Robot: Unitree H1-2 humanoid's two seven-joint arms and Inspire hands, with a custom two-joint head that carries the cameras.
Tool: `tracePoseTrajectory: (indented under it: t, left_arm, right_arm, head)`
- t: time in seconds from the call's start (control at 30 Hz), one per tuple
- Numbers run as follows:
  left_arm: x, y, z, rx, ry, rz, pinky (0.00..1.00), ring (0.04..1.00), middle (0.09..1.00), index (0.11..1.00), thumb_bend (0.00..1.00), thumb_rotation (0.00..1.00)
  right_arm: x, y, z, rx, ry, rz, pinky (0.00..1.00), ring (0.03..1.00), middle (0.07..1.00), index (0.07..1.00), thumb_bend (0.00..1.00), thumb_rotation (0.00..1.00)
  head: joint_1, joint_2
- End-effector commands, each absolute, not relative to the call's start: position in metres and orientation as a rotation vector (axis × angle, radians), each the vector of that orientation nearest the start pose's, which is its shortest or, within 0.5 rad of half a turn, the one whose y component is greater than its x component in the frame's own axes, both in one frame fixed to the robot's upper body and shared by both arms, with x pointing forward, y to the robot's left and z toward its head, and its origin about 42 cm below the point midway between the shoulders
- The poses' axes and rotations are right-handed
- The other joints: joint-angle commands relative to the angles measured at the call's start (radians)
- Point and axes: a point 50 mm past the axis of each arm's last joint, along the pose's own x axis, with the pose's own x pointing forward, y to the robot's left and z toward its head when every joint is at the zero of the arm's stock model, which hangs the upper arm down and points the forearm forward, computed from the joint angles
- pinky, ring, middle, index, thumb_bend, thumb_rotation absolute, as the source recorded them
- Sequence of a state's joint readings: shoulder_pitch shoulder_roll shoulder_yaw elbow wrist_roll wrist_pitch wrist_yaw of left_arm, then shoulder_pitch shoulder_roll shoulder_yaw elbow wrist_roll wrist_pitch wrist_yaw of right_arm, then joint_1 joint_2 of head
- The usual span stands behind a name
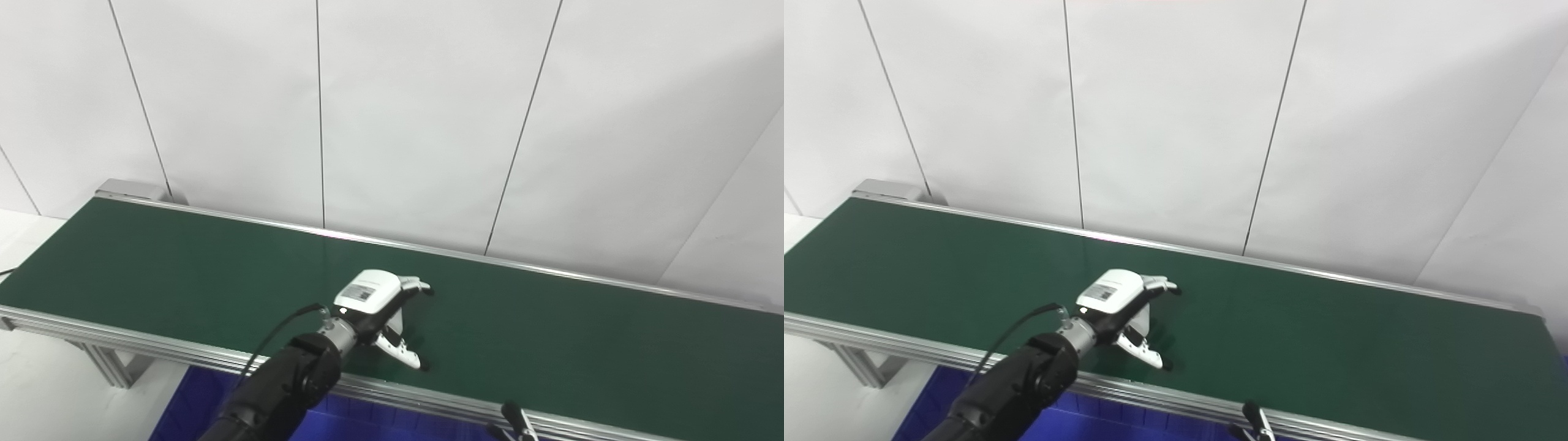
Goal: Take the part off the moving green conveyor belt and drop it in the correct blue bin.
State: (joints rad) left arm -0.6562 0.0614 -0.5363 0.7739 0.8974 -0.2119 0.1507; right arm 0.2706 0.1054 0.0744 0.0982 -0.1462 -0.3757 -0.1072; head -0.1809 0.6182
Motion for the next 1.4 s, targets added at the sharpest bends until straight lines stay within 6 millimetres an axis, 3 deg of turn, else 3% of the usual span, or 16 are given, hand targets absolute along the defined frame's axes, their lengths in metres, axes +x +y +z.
tracePoseTrajectory:
  t: [0.0, 0.1, 0.23, 0.43, 0.67, 0.87, 1.1, 1.2, 1.27, 1.37]
  left_arm:
    - [0.454, 0.072, 0.133, 1.264, -0.442, -0.534, 0.83, 0.865, 0.886, 0.838, 1.0, 0.45]
    - [0.461, 0.075, 0.135, 1.331, -0.421, -0.527, 0.84, 0.87, 0.89, 0.842, 1.0, 0.45]
    - [0.471, 0.08, 0.141, 1.385, -0.422, -0.504, 0.85, 0.87, 0.884, 0.84, 1.0, 0.34]
    - [0.481, 0.083, 0.147, 1.5, -0.395, -0.51, 0.85, 0.872, 0.897, 0.844, 0.99, 0.29]
    - [0.487, 0.082, 0.147, 1.581, -0.333, -0.535, 0.86, 0.886, 0.912, 0.856, 0.97, 0.3]
    - [0.49, 0.084, 0.14, 1.589, -0.228, -0.558, 0.81, 0.878, 0.897, 0.854, 0.95, 0.31]
    - [0.479, 0.077, 0.111, 1.209, -0.155, -0.6, 0.77, 0.815, 0.796, 0.767, 0.83, 0.18]
    - [0.469, 0.066, 0.098, 1.186, -0.194, -0.632, 0.69, 0.73, 0.725, 0.683, 0.72, 0.12]
    - [0.464, 0.061, 0.094, 1.204, -0.233, -0.657, 0.56, 0.585, 0.621, 0.532, 0.55, 0.07]
    - [0.462, 0.056, 0.092, 1.201, -0.222, -0.681, 0.49, 0.533, 0.534, 0.483, 0.52, 0.01]
  right_arm:
    - [0.185, -0.164, 0.047, -0.014, -0.057, -0.086, 0.75, 0.823, 0.927, 0.921, 0.87, 0.93]
    - [0.182, -0.16, 0.05, -0.012, -0.054, -0.09, 0.75, 0.819, 0.922, 0.916, 0.88, 0.94]
    - [0.18, -0.157, 0.053, -0.005, -0.053, -0.084, 0.75, 0.825, 0.927, 0.922, 0.87, 0.94]
    - [0.179, -0.156, 0.055, -0.006, -0.054, -0.07, 0.76, 0.834, 0.931, 0.93, 0.88, 0.94]
    - [0.178, -0.155, 0.057, -0.007, -0.047, -0.064, 0.75, 0.829, 0.929, 0.933, 0.89, 0.95]
    - [0.178, -0.154, 0.056, -0.011, -0.047, -0.061, 0.74, 0.818, 0.925, 0.933, 0.89, 0.95]
    - [0.179, -0.15, 0.055, -0.003, -0.05, -0.058, 0.74, 0.797, 0.911, 0.927, 0.89, 0.94]
    - [0.179, -0.148, 0.056, 0.0, -0.052, -0.055, 0.74, 0.796, 0.91, 0.929, 0.88, 0.94]
    - [0.179, -0.146, 0.057, 0.0, -0.052, -0.054, 0.74, 0.796, 0.913, 0.931, 0.88, 0.94]
    - [0.179, -0.145, 0.057, -0.002, -0.051, -0.054, 0.74, 0.796, 0.917, 0.934, 0.88, 0.95]
  head:
    - [0.001, -0.001]
    - [-0.008, 0.006]
    - [-0.012, 0.009]
    - [-0.013, 0.015]
    - [-0.011, 0.017]
    - [-0.021, 0.012]
    - [-0.042, 0.004]
    - [-0.042, 0.008]
    - [-0.04, 0.009]
    - [-0.04, 0.01]
